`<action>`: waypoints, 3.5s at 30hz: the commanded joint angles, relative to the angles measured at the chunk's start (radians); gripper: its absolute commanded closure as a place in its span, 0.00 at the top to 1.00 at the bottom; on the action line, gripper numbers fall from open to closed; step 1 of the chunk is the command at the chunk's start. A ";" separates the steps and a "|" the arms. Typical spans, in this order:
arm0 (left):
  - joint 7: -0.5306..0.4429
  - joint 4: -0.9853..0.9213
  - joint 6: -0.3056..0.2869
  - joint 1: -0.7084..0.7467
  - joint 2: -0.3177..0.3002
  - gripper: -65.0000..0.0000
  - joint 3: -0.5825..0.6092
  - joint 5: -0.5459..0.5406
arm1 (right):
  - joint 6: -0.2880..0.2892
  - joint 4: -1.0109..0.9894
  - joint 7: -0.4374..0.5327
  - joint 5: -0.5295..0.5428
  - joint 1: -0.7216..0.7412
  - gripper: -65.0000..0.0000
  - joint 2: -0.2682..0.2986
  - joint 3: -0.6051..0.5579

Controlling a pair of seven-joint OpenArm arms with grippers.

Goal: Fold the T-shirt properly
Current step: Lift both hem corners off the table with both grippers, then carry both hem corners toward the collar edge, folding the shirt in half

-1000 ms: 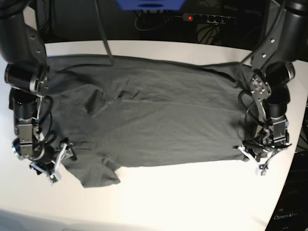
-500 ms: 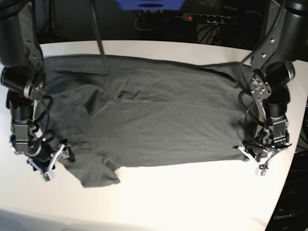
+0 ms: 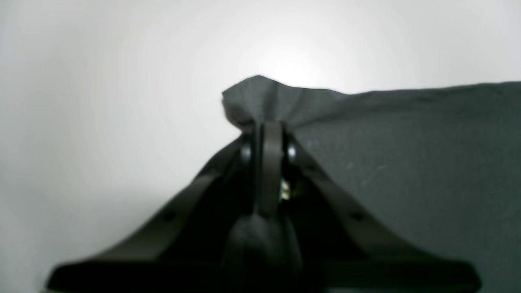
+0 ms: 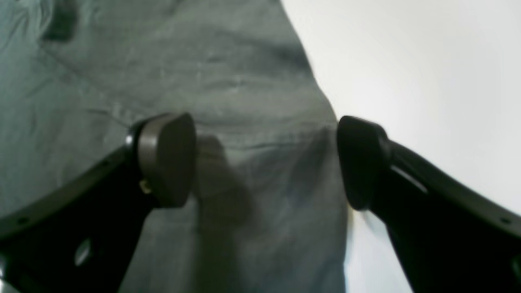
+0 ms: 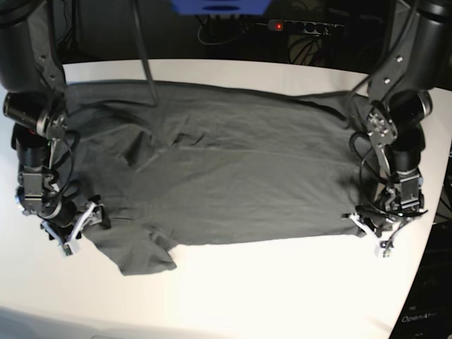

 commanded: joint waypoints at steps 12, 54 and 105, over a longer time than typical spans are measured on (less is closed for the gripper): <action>0.038 0.002 0.010 -0.007 -0.011 0.04 0.003 0.027 | -0.001 -0.095 0.046 0.014 0.040 0.82 0.011 -0.002; 0.042 0.149 -0.117 0.055 0.023 0.04 -0.005 0.018 | -0.001 0.437 0.052 0.017 -0.278 0.01 0.003 0.006; 0.389 1.295 -0.250 0.566 0.221 0.04 0.000 0.016 | -0.001 1.256 0.061 0.017 -0.813 0.01 -0.202 0.367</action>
